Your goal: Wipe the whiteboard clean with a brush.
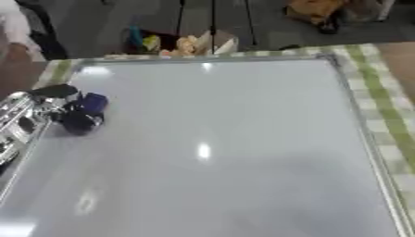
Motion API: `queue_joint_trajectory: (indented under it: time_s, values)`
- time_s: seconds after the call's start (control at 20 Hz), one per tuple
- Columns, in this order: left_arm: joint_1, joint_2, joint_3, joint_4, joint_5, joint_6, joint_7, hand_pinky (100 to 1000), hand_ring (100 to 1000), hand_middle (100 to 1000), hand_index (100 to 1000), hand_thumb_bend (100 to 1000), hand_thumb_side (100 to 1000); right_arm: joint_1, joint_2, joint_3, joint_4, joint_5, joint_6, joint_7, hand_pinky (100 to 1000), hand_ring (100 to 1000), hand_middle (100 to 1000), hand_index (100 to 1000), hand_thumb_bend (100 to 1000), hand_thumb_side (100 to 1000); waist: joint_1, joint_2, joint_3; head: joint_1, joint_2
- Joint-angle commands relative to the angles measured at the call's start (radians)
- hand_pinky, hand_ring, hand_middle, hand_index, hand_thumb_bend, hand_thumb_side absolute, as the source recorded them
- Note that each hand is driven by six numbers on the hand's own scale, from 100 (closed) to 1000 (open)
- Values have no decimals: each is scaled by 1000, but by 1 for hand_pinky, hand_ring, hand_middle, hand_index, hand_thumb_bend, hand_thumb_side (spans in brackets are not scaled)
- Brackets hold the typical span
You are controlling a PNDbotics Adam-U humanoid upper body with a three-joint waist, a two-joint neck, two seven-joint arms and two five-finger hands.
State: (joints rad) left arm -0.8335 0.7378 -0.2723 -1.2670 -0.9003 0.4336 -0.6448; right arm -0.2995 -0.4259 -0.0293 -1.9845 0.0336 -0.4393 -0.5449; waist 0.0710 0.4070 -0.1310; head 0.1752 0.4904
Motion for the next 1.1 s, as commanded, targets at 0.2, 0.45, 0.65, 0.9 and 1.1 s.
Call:
queue_joint_trajectory:
  time_s: [0.2,0.45,0.65,0.9,1.1]
  values:
    - [-22,16,20,4,-25,-1,7,440,567,461,685,100,610,-8,-10,0,-15,0,3,4,672,584,495,692,100,788,-3,-25,1,3,-10]
    - [-22,15,12,-3,-27,-13,0,442,567,461,685,100,609,-9,-12,0,-15,-4,3,7,673,584,495,692,100,788,-3,-26,2,4,-12]
    - [-20,17,-4,-25,-19,-31,-12,443,567,461,685,100,605,-10,-13,0,-15,-6,2,8,673,584,495,692,100,788,-3,-27,1,5,-14]
    - [-14,25,-35,-74,7,-56,-42,443,566,459,682,100,615,-10,-13,0,-15,-8,3,9,673,584,495,692,100,787,-2,-28,-1,7,-15]
    - [-11,31,-57,-122,39,-63,-72,440,564,457,680,100,623,-11,-13,0,-15,-10,4,10,674,585,495,693,100,787,-1,-29,-3,8,-16]
